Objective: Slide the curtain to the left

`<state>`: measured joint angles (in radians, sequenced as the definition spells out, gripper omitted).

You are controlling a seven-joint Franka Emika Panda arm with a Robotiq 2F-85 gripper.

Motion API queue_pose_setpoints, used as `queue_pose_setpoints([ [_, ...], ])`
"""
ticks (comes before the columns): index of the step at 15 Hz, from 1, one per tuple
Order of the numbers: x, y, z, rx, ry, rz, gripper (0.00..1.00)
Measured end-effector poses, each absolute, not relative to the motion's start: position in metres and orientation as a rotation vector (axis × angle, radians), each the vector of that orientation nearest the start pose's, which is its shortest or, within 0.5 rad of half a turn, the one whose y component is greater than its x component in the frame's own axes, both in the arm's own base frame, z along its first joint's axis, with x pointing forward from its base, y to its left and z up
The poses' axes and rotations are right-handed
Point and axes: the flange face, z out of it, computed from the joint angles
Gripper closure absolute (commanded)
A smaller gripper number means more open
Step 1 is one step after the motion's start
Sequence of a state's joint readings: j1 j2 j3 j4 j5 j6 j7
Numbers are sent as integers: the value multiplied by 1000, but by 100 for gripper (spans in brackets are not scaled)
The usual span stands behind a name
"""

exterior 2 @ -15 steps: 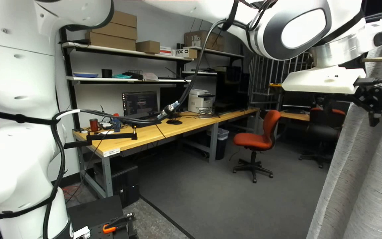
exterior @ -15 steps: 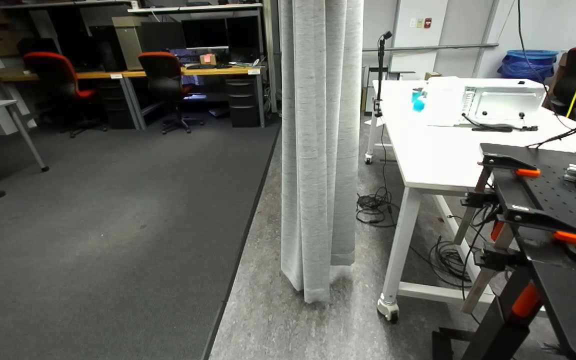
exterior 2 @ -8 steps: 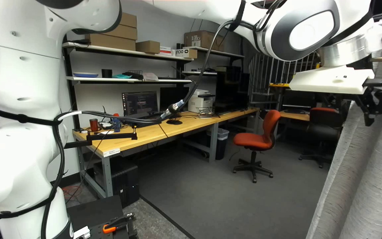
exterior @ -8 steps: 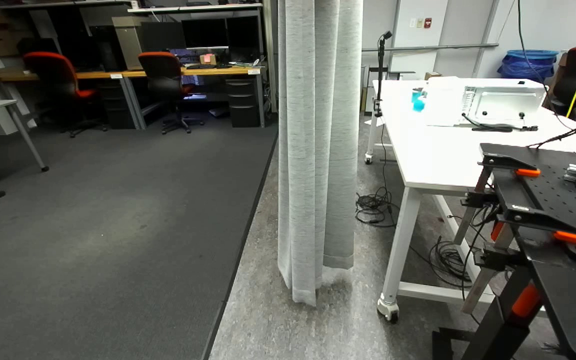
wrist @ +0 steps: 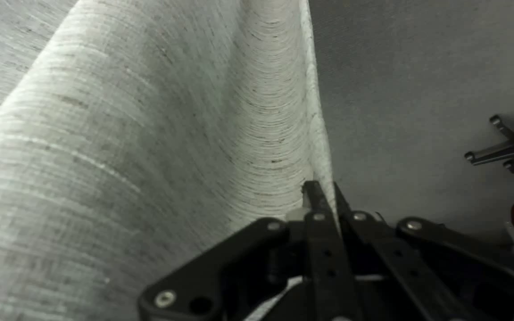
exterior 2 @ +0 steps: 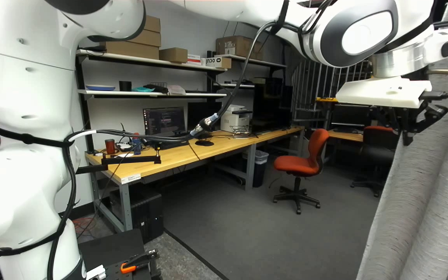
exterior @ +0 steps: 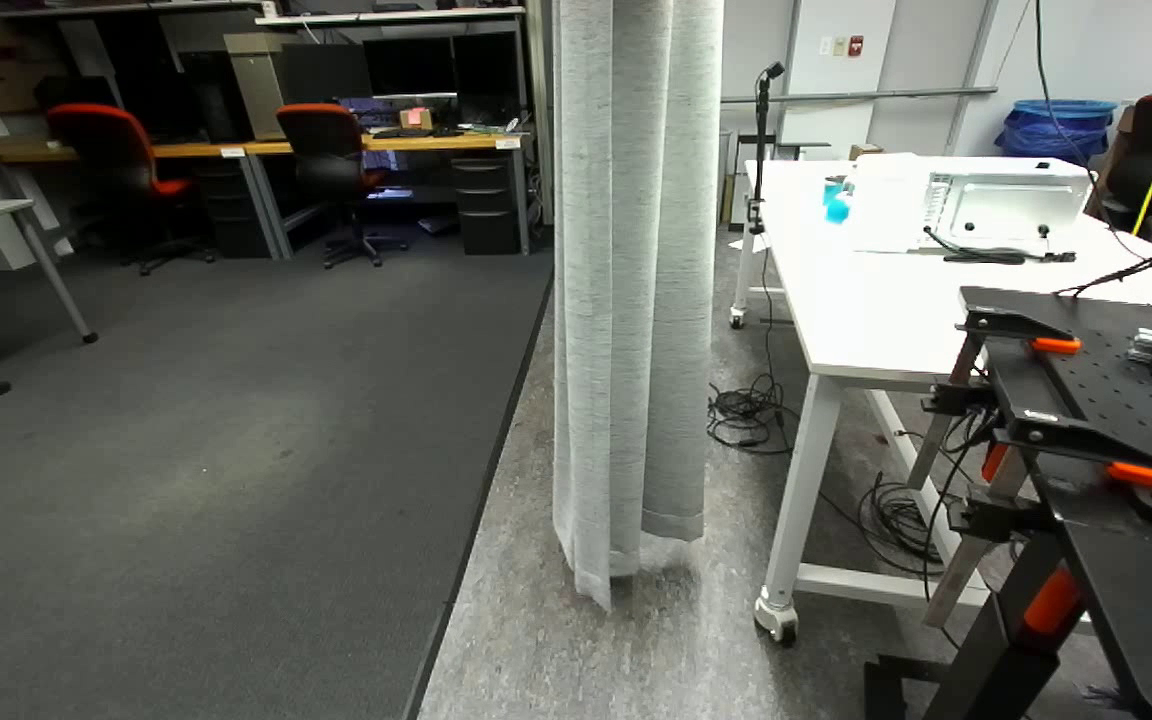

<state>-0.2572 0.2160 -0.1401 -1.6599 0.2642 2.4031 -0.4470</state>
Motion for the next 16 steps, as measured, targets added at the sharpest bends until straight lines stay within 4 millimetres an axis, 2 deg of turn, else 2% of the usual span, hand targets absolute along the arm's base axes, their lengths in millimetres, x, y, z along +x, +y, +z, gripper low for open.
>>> queue_pose_setpoints([
  [4,626,-229,543,-3025,85,-840,99],
  [7,631,-206,544,-3010,31,-833,99],
  [11,631,-162,543,-2976,-51,-815,99],
  [16,616,-103,551,-2919,-148,-806,99],
])
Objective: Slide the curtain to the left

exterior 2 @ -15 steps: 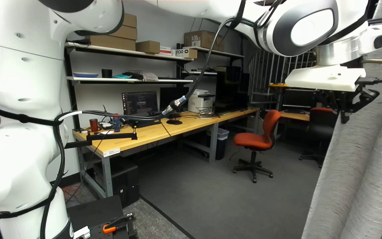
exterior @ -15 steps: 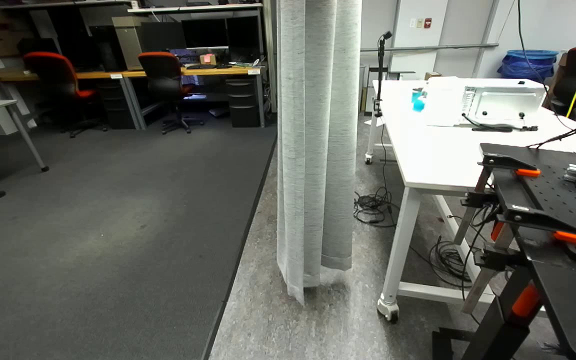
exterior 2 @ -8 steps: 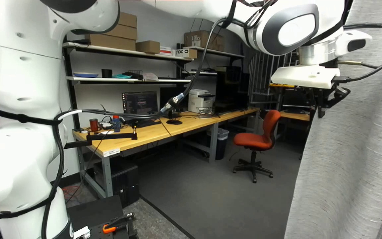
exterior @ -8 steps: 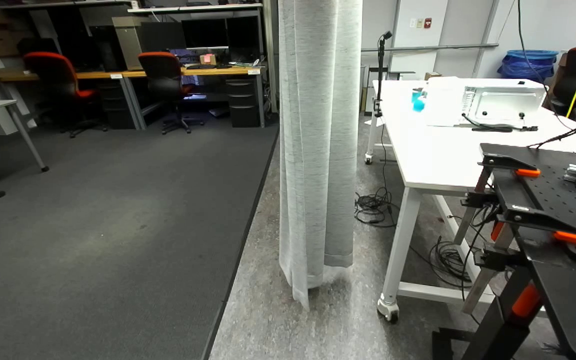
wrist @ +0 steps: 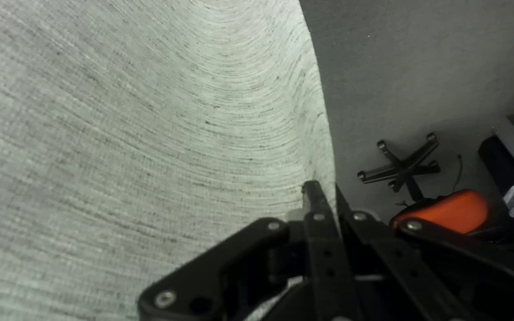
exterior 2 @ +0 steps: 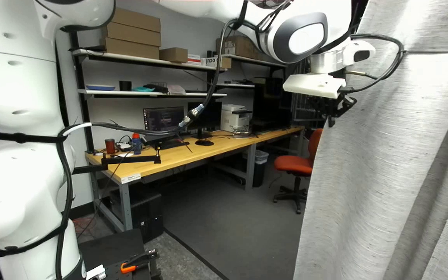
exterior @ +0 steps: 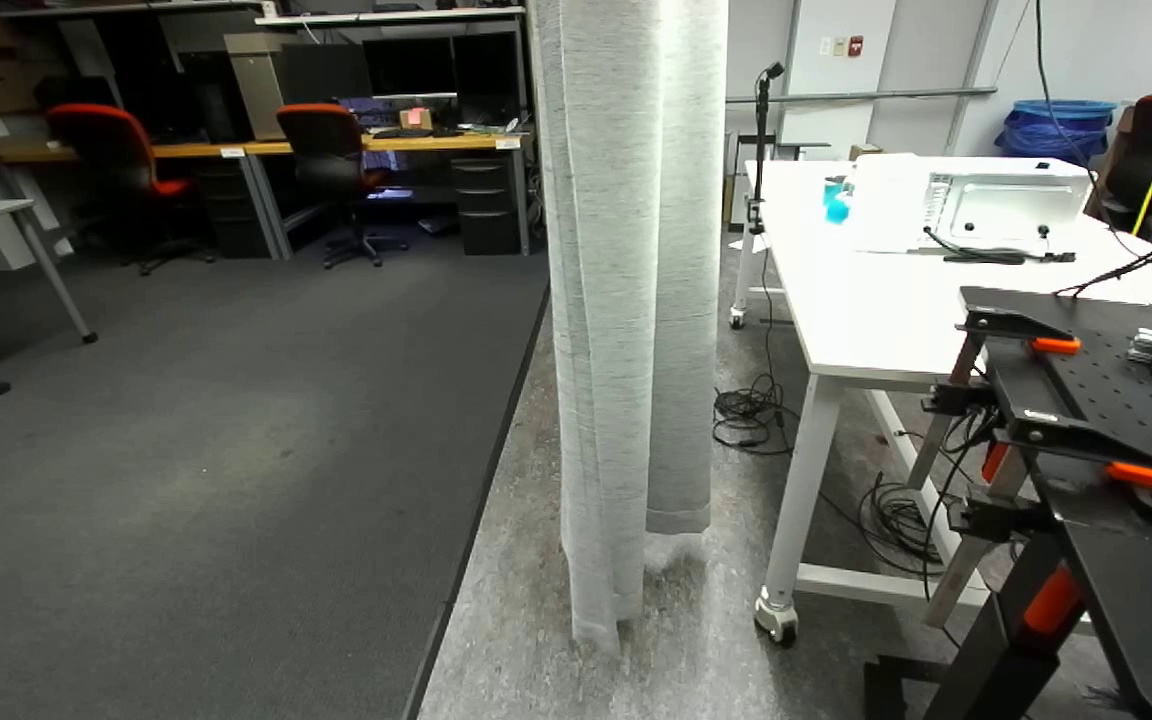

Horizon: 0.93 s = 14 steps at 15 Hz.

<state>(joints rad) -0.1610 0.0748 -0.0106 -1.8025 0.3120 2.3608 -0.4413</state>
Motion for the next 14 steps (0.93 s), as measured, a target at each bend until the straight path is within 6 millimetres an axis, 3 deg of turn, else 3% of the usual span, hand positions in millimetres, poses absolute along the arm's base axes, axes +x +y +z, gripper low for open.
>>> queue_pose_setpoints([
  [9,580,-7,559,-2852,-315,-960,99],
  [11,572,21,563,-2851,-387,-973,99],
  [14,560,80,546,-2862,-536,-941,99],
])
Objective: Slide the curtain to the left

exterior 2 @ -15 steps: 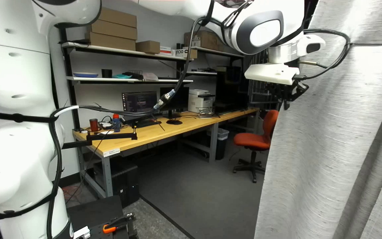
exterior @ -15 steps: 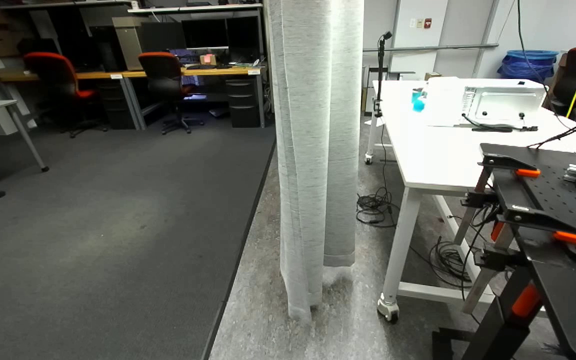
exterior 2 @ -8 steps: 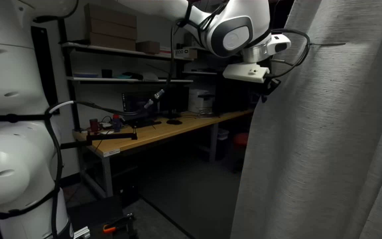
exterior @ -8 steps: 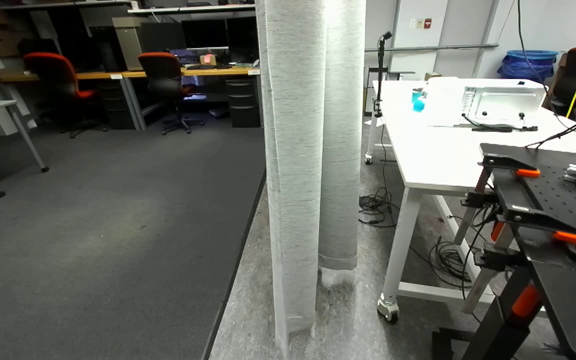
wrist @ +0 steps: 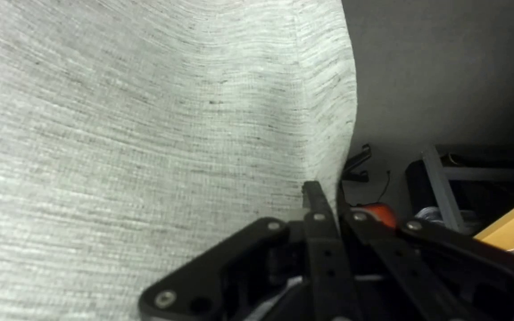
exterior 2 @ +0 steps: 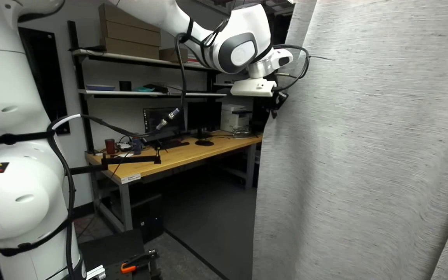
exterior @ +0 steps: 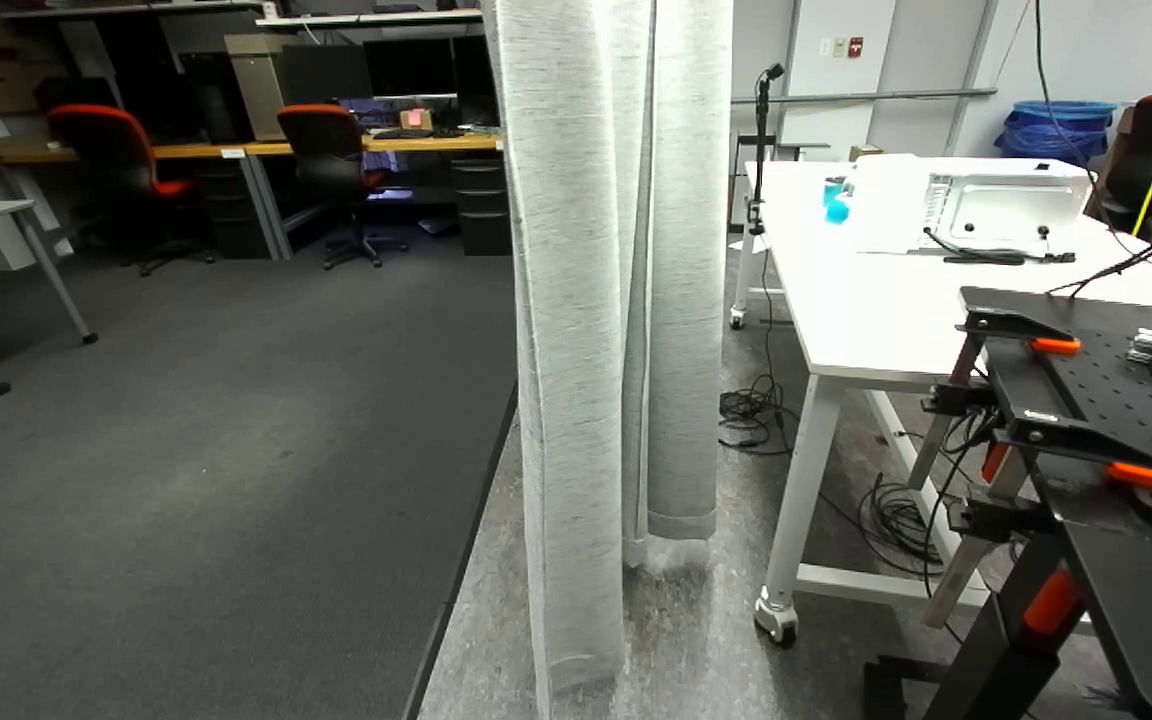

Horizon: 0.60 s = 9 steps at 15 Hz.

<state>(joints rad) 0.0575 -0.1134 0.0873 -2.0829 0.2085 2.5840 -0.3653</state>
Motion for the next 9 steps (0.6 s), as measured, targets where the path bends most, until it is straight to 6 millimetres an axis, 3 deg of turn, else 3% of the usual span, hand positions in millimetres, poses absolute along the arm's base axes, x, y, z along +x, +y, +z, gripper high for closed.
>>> queue_pose_setpoints([
  [4,545,143,559,-2855,-678,-1015,99],
  [6,535,174,543,-2866,-759,-977,99],
  [9,524,209,546,-2857,-859,-1040,99],
])
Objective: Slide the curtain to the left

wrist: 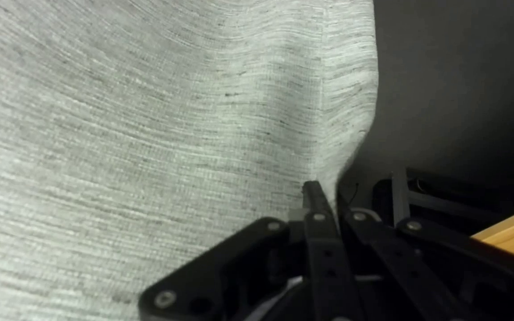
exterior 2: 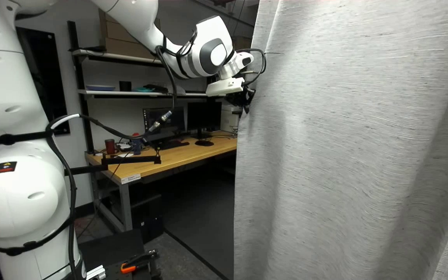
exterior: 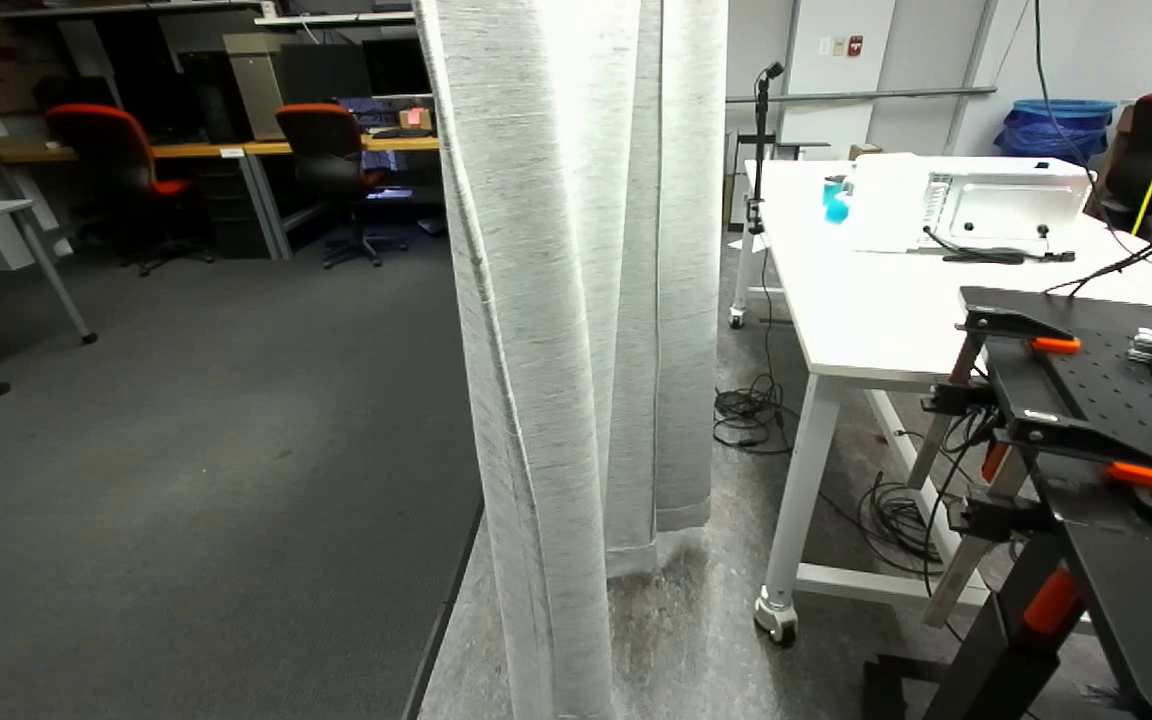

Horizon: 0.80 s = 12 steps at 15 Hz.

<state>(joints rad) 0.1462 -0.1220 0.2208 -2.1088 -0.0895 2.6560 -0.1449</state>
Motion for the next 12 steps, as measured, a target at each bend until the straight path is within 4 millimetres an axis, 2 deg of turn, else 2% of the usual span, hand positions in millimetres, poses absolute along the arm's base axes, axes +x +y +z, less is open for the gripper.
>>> queue_pose_setpoints([
  [10,498,269,552,-2862,-1150,-1185,99],
  [12,490,287,537,-2851,-1249,-1167,99],
])
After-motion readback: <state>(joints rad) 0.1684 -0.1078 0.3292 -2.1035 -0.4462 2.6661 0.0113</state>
